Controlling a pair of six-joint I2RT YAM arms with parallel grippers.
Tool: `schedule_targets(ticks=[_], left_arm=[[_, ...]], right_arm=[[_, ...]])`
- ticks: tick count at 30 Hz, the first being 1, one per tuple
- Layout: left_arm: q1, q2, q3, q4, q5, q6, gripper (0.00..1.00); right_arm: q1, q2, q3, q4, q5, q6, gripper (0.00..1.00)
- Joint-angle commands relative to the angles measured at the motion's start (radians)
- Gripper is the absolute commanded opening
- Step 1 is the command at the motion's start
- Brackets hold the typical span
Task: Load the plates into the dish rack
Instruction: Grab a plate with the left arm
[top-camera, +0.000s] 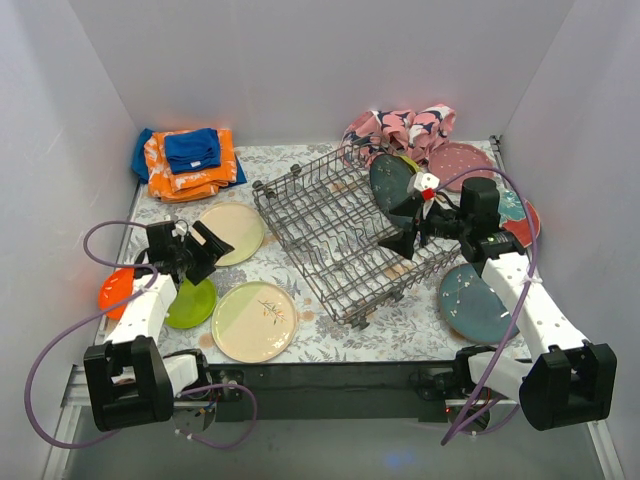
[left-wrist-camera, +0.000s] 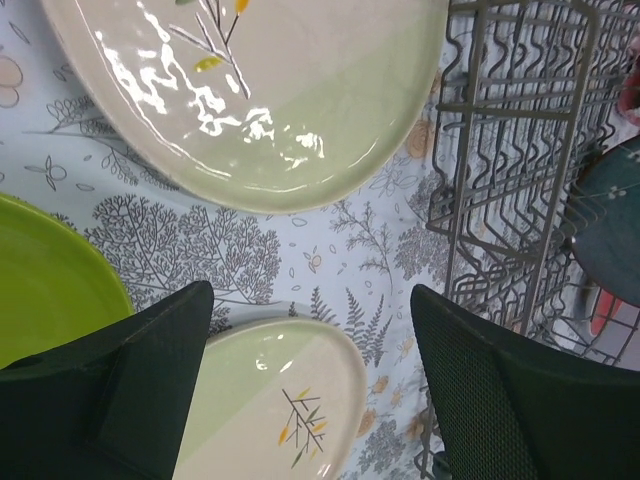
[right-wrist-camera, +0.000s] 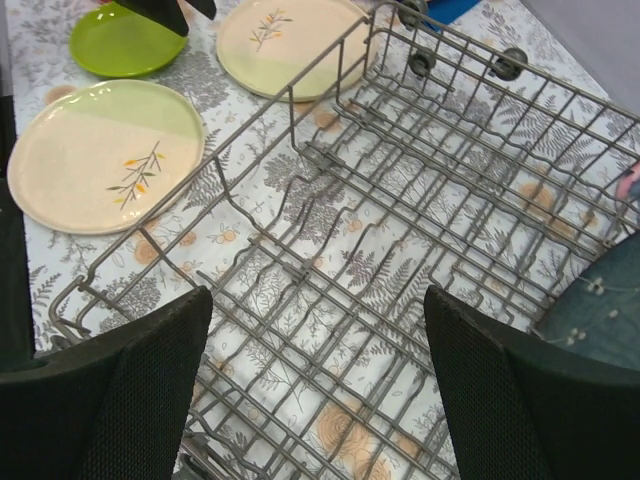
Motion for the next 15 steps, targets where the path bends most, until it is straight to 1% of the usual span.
schedule_targets(ticks=[1, 3, 5, 9, 13, 15], left_arm=[[-0.001, 0.016, 0.054, -0.107, 0.058, 0.025, 0.78], [-0.001, 0.026, 0.080, -0.170, 0.067, 0.042, 0.77], [-0.004, 0.031, 0.088, -0.198, 0.068, 0.054, 0.76], [-0.010, 0.031, 0.090, -0.246, 0.029, 0.048, 0.75], [-0.011, 0.046, 0.105, -0.256, -0.080, 0.016, 0.75], [-0.012, 0.052, 0.117, -0.261, -0.125, -0.025, 0.75]], right_arm=[[-0.007, -0.014, -0.003, 0.061, -0.125, 0.014, 0.91], [-0.007, -0.022, -0.003, 0.059, -0.137, 0.016, 0.91], [-0.007, -0.028, -0.006, 0.059, -0.142, 0.017, 0.91], [-0.007, -0.033, -0.007, 0.059, -0.134, 0.017, 0.91], [-0.007, -0.031, -0.010, 0.059, -0.130, 0.017, 0.91], [-0.007, -0.027, -0.012, 0.059, -0.125, 0.017, 0.91]])
